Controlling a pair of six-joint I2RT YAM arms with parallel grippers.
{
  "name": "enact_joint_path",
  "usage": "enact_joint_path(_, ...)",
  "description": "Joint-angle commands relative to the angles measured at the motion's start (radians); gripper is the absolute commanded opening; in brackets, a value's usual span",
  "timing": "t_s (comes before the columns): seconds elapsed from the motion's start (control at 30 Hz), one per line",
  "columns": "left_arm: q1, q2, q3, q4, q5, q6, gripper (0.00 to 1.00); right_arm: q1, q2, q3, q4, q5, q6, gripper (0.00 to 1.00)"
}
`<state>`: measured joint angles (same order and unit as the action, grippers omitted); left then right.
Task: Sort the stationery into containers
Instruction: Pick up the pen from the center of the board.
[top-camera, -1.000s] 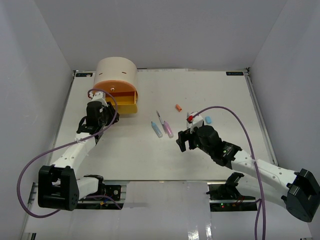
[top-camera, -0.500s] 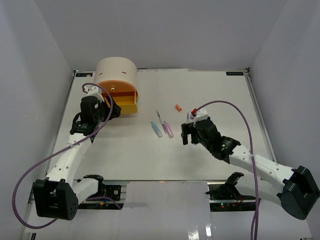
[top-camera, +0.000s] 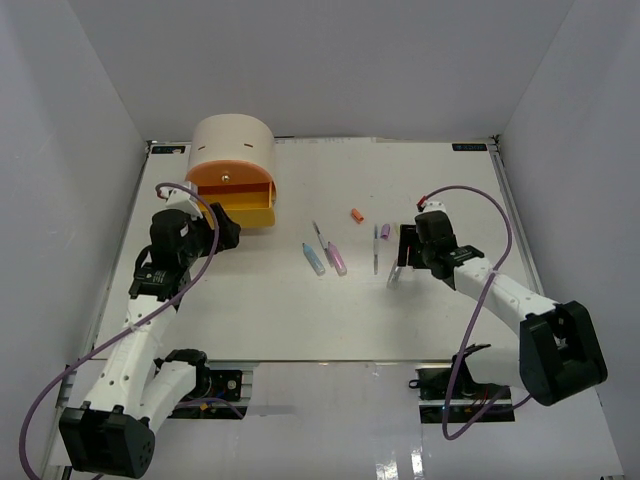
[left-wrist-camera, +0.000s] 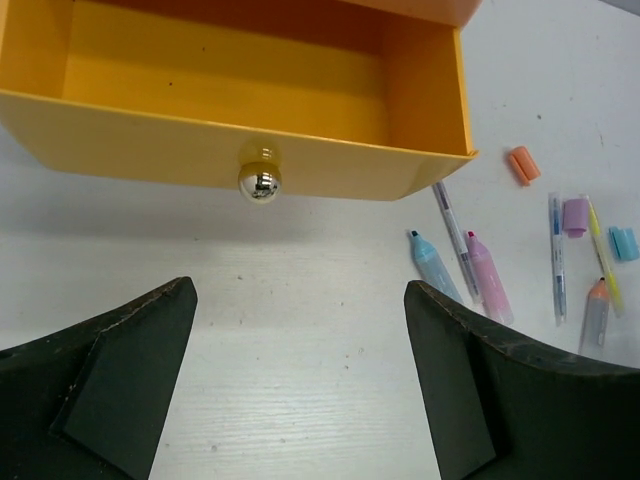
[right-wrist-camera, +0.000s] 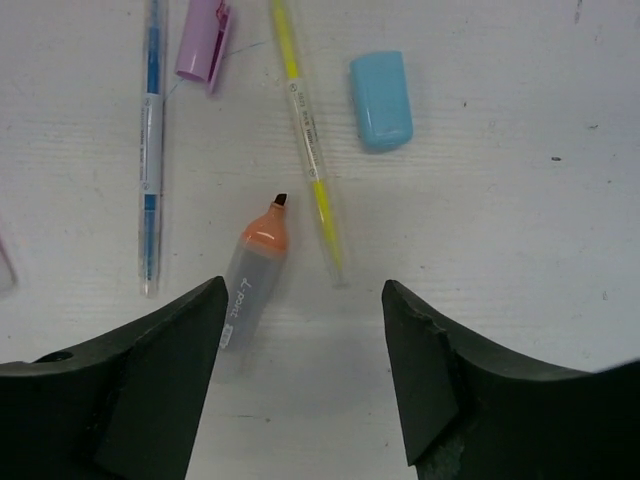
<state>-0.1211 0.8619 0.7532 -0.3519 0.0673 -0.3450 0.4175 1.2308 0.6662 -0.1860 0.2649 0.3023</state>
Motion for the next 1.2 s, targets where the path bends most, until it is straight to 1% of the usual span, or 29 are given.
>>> enact_joint_path(0.0,-0.005,-0.024,-0.005,-0.027,0.019,-0.009,0.96,-0.042,0.062,0.073,0.005,-0.038,-0.040,0.68)
enact_joint_path(0.13,-0.008,-0.018,0.072,-0.103,-0.006,-0.026,0.96,-0.063,0.134,0.118,0.006,-0.047,-0.068,0.60)
enact_joint_path(0.17,-0.009,-0.009,0.110,-0.114,-0.003,-0.028,0.96,-0.063,0.162,0.133,0.006,-0.049,-0.074,0.57)
enact_joint_path(0.23,-0.012,0.000,0.146,-0.143,0.003,-0.026,0.96,-0.063,0.189,0.148,0.005,-0.052,-0.084,0.56)
enact_joint_path(0.3,-0.012,0.008,0.178,-0.153,0.009,-0.026,0.96,-0.063,0.226,0.162,0.006,-0.061,-0.092,0.53)
enact_joint_path(0.33,-0.015,0.009,0.184,-0.159,0.015,-0.028,0.96,-0.063,0.249,0.165,0.008,-0.065,-0.095,0.49)
enact_joint_path(0.37,-0.015,0.009,0.187,-0.159,0.017,-0.031,0.96,-0.063,0.260,0.168,0.016,-0.073,-0.095,0.48)
enact_joint_path(0.63,-0.015,0.028,0.163,-0.159,0.037,-0.043,0.96,-0.063,0.358,0.185,0.053,-0.058,-0.111,0.43)
enact_joint_path(0.8,-0.015,0.034,0.158,-0.159,0.046,-0.043,0.96,-0.063,0.392,0.197,0.062,-0.047,-0.124,0.41)
enact_joint_path(0.87,-0.015,0.037,0.158,-0.159,0.052,-0.046,0.96,-0.063,0.404,0.197,0.060,-0.047,-0.127,0.35)
enact_joint_path(0.93,-0.015,0.043,0.166,-0.159,0.066,-0.049,0.96,-0.063,0.403,0.199,0.060,-0.052,-0.131,0.22)
enact_joint_path(0.97,-0.015,0.045,0.170,-0.159,0.077,-0.058,0.96,-0.063,0.398,0.197,0.060,-0.050,-0.134,0.21)
enact_joint_path(1.0,-0.015,0.048,0.175,-0.159,0.098,-0.064,0.96,-0.063,0.392,0.194,0.063,-0.044,-0.135,0.17)
enact_joint_path(1.07,-0.015,0.060,0.192,-0.159,0.124,-0.081,0.96,-0.063,0.362,0.187,0.065,-0.039,-0.141,0.17)
enact_joint_path(1.1,-0.015,0.066,0.198,-0.157,0.161,-0.091,0.96,-0.062,0.333,0.182,0.066,-0.042,-0.144,0.13)
enact_joint_path(1.17,-0.017,0.086,0.219,-0.156,0.201,-0.126,0.96,-0.056,0.300,0.181,0.065,-0.046,-0.149,0.11)
